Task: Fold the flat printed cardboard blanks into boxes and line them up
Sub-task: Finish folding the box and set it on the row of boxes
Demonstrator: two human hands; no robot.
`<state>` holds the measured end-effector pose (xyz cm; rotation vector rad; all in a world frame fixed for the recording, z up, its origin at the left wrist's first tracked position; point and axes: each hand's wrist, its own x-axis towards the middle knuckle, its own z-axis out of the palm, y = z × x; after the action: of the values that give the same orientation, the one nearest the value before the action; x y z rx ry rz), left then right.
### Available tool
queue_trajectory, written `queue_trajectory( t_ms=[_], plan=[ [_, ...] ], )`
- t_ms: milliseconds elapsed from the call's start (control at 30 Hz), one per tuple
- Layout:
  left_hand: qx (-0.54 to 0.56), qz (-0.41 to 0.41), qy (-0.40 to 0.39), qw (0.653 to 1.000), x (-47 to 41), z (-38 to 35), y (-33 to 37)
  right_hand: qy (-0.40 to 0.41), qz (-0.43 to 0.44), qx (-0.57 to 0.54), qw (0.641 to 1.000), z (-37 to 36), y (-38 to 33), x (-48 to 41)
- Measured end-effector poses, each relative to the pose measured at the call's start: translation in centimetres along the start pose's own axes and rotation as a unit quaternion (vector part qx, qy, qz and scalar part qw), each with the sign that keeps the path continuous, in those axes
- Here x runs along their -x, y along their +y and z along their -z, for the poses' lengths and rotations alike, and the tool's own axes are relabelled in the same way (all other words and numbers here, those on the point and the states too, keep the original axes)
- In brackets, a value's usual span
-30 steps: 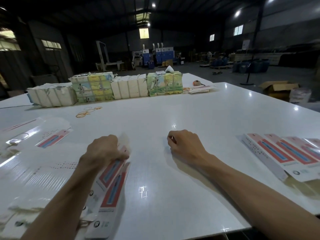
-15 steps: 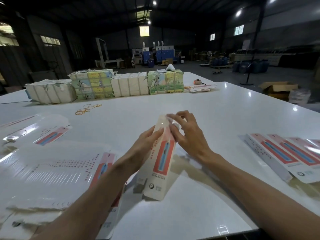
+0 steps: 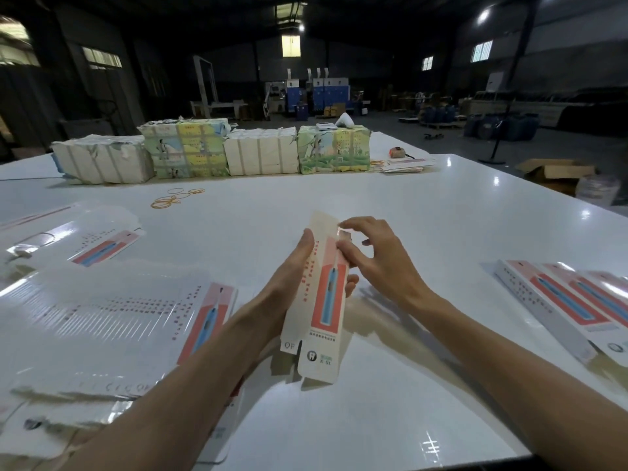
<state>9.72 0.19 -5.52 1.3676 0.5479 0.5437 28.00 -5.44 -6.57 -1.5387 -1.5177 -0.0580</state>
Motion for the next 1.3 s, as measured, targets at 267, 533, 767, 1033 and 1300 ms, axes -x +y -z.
queue_trajectory(
  t_ms=[267, 533, 767, 1033, 1300],
  plan=[
    [-0.042, -0.022, 0.078, 0.996, -0.2, 0.1, 0.2, -0.013, 0.043, 0.091, 0.995, -0.2, -1.2, 0.6],
    [-0.033, -0.045, 0.110, 0.992, -0.3, 0.9, 0.6, -0.041, 0.059, -0.019, 0.997, -0.5, -2.3, 1.1],
    [-0.085, -0.042, 0.059, 0.994, -0.3, -0.1, 0.2, -0.008, 0.029, 0.038, 0.999, -0.2, -1.9, 0.6],
    [-0.090, -0.034, 0.062, 0.993, -0.6, 0.0, -0.2, 0.014, 0.019, -0.010, 1.000, 0.2, -2.2, 0.3],
    [0.001, 0.001, -0.088, 0.996, -1.1, 0.1, 0.0, -0.016, -0.121, -0.207, 0.971, 1.9, -2.3, -0.5]
  ],
)
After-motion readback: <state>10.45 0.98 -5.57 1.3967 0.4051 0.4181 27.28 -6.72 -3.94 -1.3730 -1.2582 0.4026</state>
